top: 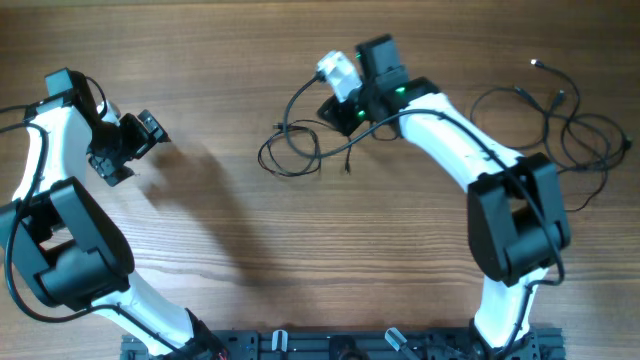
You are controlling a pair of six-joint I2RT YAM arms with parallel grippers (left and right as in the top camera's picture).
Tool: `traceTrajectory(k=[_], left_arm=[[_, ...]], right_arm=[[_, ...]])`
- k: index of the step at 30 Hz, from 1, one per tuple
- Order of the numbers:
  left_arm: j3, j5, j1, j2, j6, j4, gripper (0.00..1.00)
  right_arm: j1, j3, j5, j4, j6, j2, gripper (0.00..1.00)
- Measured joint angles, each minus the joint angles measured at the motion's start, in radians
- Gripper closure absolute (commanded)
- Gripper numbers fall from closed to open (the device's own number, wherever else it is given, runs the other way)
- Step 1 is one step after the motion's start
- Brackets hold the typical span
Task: Untangle cables
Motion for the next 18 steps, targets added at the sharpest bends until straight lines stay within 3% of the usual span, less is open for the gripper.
traceTrajectory(k=[2,6,15,18], left_arm=[[0.0,0.0,0.0,0.0,0.0,0.0,0.0],[0.0,0.0,0.0,0.0,0.0,0.0,0.0],[0.0,0.0,0.0,0.0,0.0,0.0,0.0],[0.0,0.0,0.0,0.0,0.0,0.0,0.0]], right_arm=[[0.035,-0.001,0.002,0.018,-0.024,0.024,0.57],[0.079,-0.003,0.004,0.043,-0.043,0.056,0.6],[0.106,-0.003,-0.01,0.046,-0.032,0.111,0.56],[0.106,-0.003,-0.058,0.056,0.031,0.111,0.48]])
